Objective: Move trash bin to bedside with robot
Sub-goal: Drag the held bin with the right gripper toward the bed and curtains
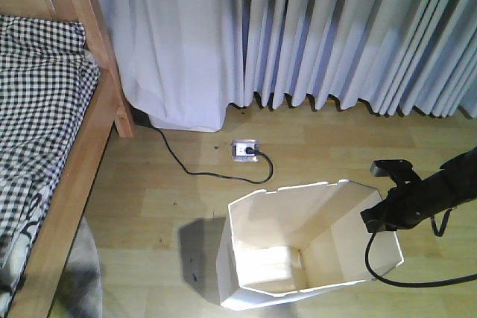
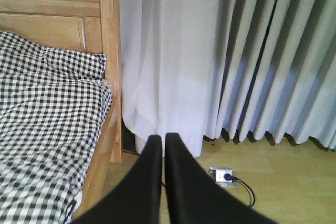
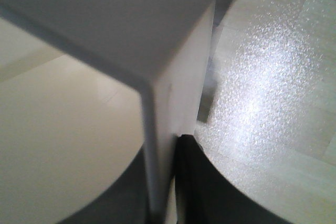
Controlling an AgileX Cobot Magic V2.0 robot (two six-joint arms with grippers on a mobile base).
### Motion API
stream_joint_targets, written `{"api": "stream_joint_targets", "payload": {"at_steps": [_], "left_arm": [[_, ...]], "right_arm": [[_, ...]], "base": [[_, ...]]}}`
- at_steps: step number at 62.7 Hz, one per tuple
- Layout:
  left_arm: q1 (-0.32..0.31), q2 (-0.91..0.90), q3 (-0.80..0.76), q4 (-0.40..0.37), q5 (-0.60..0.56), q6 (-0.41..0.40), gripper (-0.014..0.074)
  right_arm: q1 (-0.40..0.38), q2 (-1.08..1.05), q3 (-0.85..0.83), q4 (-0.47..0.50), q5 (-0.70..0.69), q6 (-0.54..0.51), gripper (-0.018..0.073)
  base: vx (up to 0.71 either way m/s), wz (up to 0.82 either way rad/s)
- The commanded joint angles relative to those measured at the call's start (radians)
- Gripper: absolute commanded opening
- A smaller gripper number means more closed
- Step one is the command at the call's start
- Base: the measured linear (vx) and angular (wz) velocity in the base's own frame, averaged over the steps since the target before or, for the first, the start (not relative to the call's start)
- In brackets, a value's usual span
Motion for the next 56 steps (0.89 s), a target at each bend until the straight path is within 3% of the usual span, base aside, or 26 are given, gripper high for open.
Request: {"api": "stream_joint_targets", "payload": {"at_steps": [1,56], "left_arm": [[0.000,-0.014,0.019,-0.004,-0.068,-0.006,-0.0006],[0.000,-0.014,0.019,-0.004,-0.068,-0.006,-0.0006]], "right_arm": [[-0.002,-0.075,-0.008,0.041,0.180,0.001,-0.0005],[-0.002,-0.075,-0.008,0.041,0.179,0.001,-0.0005]], "base": [[0.18,0.00],[0.16,-0.04]]}}
